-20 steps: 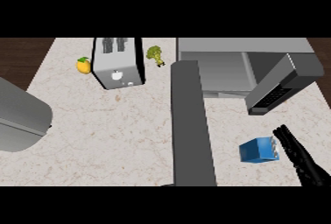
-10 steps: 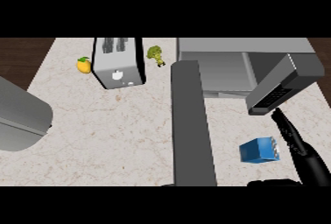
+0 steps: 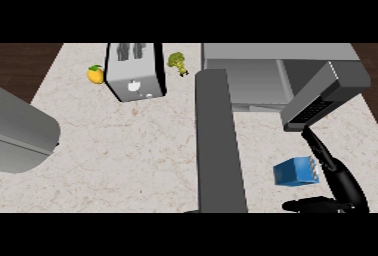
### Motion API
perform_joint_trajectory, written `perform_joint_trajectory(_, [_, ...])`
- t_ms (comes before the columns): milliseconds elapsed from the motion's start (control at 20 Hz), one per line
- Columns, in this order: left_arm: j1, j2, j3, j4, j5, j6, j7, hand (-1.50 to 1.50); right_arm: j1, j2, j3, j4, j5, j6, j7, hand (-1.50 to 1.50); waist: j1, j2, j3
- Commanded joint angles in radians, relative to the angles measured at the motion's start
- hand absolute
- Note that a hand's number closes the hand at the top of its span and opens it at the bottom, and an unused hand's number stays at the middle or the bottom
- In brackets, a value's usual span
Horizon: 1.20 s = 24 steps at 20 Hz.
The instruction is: Pick up the milk, place it into the microwave and close the microwave
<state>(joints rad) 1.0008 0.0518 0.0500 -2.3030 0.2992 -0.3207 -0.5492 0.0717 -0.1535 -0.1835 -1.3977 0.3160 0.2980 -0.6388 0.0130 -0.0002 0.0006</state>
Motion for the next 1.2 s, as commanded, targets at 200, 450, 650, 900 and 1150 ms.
perform_joint_trajectory(200, [0.005, -0.021, 0.048, 0.037, 0.021, -0.062, -0.018, -1.50, -0.067, -0.032, 0.002, 0.205, 0.042, -0.017, -0.089, -1.50, -0.002, -0.001, 0.000])
perform_joint_trajectory(450, [0.041, -0.051, -0.040, 0.040, -0.065, -0.043, -0.047, -1.50, -0.092, -0.027, -0.010, 0.401, 0.111, -0.151, -0.268, 1.50, 0.001, 0.001, 0.001])
perform_joint_trajectory(650, [0.065, -0.044, 0.039, 0.003, 0.001, -0.077, -0.047, -1.50, -0.106, -0.021, 0.007, 0.432, 0.172, -0.250, -0.280, -1.50, -0.001, 0.000, 0.000])
perform_joint_trajectory(900, [0.090, -0.027, 0.055, 0.031, 0.017, -0.126, -0.083, -1.50, -0.240, -0.047, -0.004, 0.610, 0.259, -0.395, -0.319, 1.50, 0.016, 0.001, 0.001])
perform_joint_trajectory(1150, [0.071, -0.051, 0.072, 0.072, 0.009, -0.144, -0.102, -1.50, -0.294, -0.037, -0.012, 0.749, 0.273, -0.461, -0.369, 1.50, 0.009, 0.001, 0.001])
